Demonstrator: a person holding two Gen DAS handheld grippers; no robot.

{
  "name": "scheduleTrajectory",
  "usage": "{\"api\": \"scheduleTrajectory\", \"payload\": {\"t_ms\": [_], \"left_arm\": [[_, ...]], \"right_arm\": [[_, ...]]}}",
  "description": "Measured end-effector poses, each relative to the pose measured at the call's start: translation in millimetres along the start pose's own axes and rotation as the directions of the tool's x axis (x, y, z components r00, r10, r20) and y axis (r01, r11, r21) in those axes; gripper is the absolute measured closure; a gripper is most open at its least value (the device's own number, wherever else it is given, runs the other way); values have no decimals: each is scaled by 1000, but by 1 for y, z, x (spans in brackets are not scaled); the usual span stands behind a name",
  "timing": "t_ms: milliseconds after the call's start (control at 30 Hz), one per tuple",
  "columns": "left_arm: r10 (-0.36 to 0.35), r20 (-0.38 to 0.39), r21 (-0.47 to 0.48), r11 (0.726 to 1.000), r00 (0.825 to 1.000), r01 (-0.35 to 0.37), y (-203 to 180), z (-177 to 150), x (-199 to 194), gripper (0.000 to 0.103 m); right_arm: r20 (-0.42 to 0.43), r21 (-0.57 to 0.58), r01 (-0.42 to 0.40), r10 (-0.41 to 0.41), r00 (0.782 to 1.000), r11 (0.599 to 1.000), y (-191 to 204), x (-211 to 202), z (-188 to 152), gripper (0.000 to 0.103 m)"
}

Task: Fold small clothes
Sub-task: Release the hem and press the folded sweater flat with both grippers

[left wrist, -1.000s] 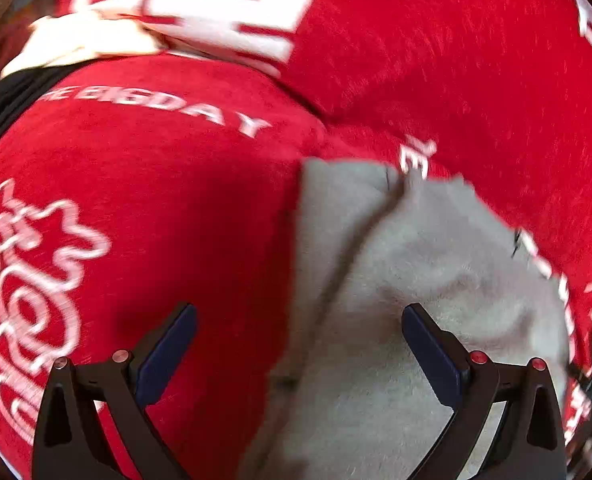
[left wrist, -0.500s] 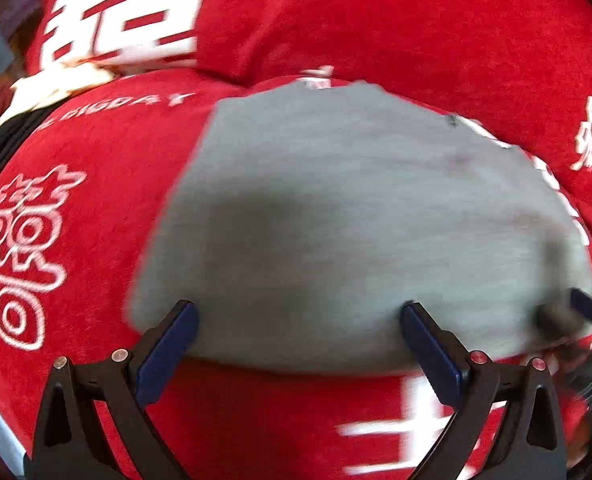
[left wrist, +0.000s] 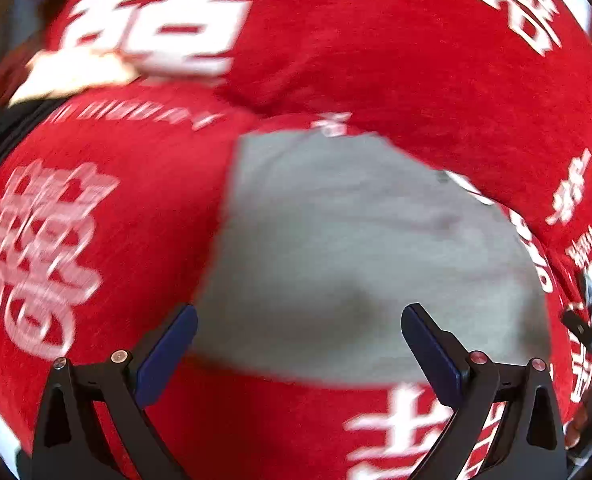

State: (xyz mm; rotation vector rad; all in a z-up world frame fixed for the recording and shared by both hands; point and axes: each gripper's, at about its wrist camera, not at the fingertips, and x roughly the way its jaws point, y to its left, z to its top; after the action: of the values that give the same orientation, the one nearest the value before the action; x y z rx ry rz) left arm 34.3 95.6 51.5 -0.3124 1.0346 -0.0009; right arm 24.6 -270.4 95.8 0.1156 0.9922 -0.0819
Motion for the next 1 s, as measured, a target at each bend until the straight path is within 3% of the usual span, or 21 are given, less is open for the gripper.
{"api": "scheduleTrajectory", "payload": {"t_ms": [133, 233, 267, 367, 467, 533, 600, 667, 733, 800, 900, 1000], "left_arm": [[35, -61, 45, 998, 998, -33, -37, 39, 44, 0], [66, -146, 22, 998, 987, -63, -43, 54, 75, 0], [93, -137, 37, 995, 986, -89, -46, 59, 80, 0], [153, -172, 89, 986, 973, -140, -51, 77, 104, 0], [152, -176, 62, 988, 973, -143, -46, 97, 123, 0], [174, -186, 49, 985, 967, -168, -45, 109, 135, 0], [191, -196, 47, 982, 962, -186, -46, 119, 145, 0], [180, -220, 43, 984, 959, -175, -44, 126, 143, 0], [110, -193, 8, 994, 975, -111, -36, 127, 121, 0], [50, -97, -38, 998, 994, -54, -16, 119, 80, 0], [43, -64, -69, 996, 997, -48, 22, 96, 48, 0], [52, -114, -120, 991, 992, -65, 64, 73, 54, 0]], "right_arm": [[-14, -56, -68, 67, 998, 996, 46, 23, 20, 17], [-78, -142, -37, 26, 997, 989, 79, 59, 39, 17], [-114, -145, -28, 12, 993, 989, 85, 76, 46, 17], [-206, -121, -15, -10, 978, 993, 85, 119, 63, 17], [-189, -122, 30, -53, 981, 992, 83, 141, 85, 16], [-228, -100, 35, -57, 972, 994, 81, 160, 103, 12], [-258, -71, 21, -38, 965, 997, 76, 176, 113, 1], [-261, -86, 36, -57, 964, 996, 77, 188, 118, 0], [-245, -122, 80, -108, 964, 989, 81, 188, 119, 0], [-216, -68, 63, -77, 973, 996, 76, 173, 116, 1], [-106, 9, -11, 12, 994, 1000, 66, 124, 92, 1], [-71, 8, -46, 47, 996, 999, 67, 92, 58, 1]]}}
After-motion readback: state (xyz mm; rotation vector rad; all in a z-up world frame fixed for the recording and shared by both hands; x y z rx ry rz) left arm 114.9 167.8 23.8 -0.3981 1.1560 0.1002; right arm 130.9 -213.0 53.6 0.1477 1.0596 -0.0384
